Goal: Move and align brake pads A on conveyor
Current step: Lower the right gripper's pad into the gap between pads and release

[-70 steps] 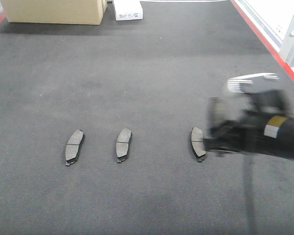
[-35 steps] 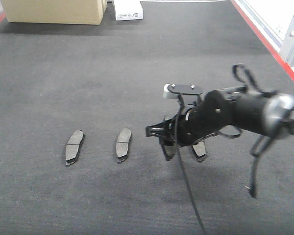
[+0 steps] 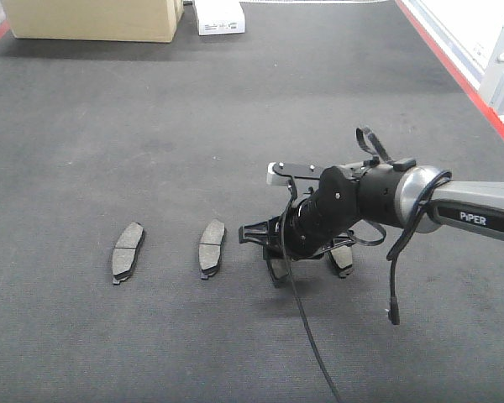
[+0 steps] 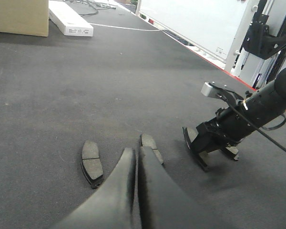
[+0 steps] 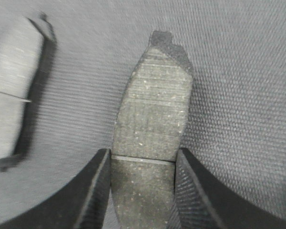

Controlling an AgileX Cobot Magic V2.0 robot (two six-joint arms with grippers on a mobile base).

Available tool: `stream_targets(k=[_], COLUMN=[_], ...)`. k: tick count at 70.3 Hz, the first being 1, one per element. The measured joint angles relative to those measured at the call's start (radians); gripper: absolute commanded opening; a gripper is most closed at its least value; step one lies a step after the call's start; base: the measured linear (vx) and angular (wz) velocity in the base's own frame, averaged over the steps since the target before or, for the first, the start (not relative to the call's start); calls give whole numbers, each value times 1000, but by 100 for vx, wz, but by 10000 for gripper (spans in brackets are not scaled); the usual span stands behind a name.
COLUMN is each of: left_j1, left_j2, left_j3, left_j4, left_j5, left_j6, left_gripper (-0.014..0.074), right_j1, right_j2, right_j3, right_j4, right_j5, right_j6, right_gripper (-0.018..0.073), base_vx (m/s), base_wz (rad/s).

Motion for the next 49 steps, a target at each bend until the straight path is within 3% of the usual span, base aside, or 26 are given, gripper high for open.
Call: stream_targets(k=[11, 29, 49], left_j1=[0, 0, 0], left_j2=[0, 0, 0], left_j3=[0, 0, 0], left_j4=[0, 0, 0], left_j5=[0, 0, 0], left_j6=[0, 0, 0], left_gripper=[-6, -6, -6], right_j1=[0, 0, 0], right_j2=[11, 13, -43], right_j3=[-3, -5, -5], right_j4=[0, 1, -4], right_j5=[-13, -85, -87], right_j6=[4, 7, 7], right_gripper=[186, 450, 481], base_vx=[0, 0, 0], base_wz=[0, 0, 0])
